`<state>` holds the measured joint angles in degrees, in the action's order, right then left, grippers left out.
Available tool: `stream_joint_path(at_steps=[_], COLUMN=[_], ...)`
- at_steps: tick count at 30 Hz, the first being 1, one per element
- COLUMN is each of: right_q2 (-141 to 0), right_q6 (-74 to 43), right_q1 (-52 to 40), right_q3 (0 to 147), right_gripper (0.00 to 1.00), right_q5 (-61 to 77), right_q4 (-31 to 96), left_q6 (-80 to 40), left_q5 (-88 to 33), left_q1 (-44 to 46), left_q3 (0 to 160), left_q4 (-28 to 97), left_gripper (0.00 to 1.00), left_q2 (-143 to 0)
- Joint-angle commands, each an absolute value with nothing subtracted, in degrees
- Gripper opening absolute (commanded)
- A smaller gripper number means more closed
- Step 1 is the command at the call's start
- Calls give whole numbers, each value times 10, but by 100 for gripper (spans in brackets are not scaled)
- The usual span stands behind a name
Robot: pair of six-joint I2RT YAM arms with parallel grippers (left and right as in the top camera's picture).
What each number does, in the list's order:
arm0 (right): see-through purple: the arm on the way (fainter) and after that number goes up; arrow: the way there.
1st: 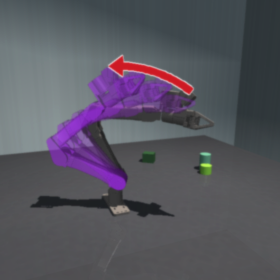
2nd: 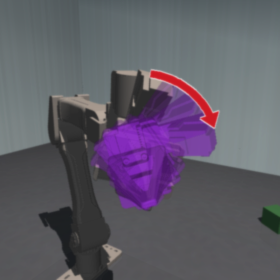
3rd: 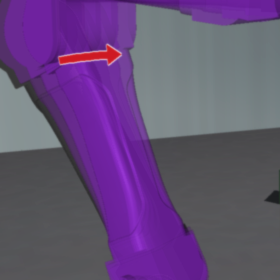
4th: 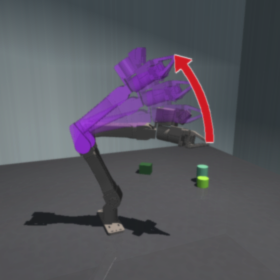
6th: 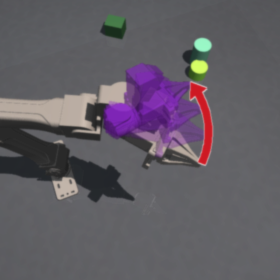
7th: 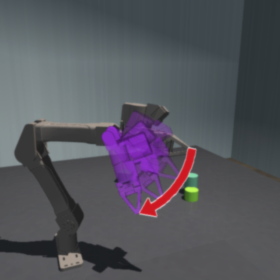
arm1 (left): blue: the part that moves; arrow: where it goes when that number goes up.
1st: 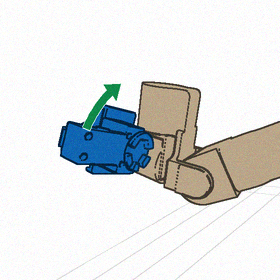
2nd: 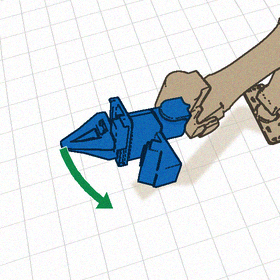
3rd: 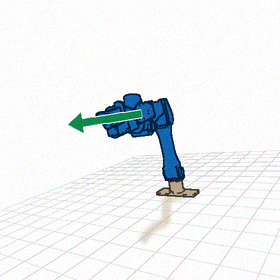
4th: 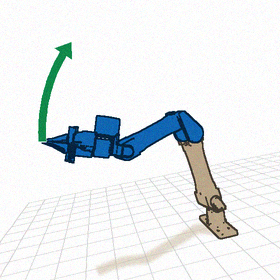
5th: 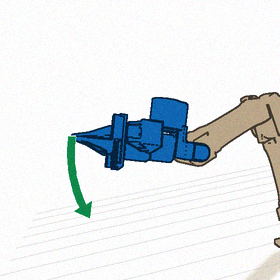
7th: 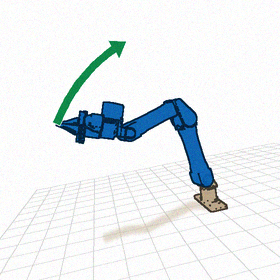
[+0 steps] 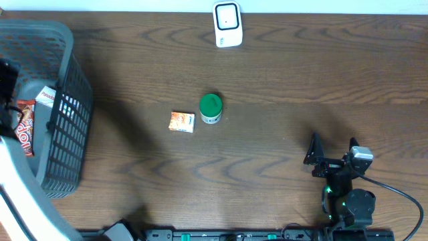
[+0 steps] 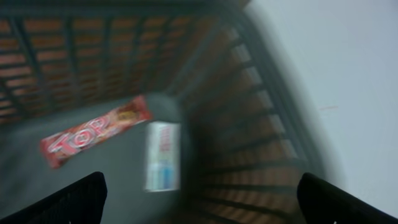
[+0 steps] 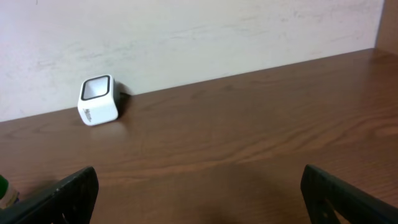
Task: Scan the item barcode
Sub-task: 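Reach into the basket and grasp the white Panadol box with left gripper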
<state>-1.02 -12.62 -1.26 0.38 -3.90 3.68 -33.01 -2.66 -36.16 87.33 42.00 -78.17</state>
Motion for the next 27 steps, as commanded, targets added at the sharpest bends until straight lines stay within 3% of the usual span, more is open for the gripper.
stream_joint_path(at_steps=[1,15,27], right_q2=[-8,-8,-8], right_q6=[-132,-132,-132], right_q1=[-20,-20,-20], right_q3=[3,3,3], right_gripper=[99,99,99], right_q5=[-44,-44,-44], right_q4=[39,39,39], left_q6=[-260,-178,-256], left_q5=[-41,-58,-29], left_q1=[-386,-383,-348], left_q3=[868,868,869], left_q4=[416,372,333], left_gripper=[98,98,98], left_q2=[-848,-1060,-1095])
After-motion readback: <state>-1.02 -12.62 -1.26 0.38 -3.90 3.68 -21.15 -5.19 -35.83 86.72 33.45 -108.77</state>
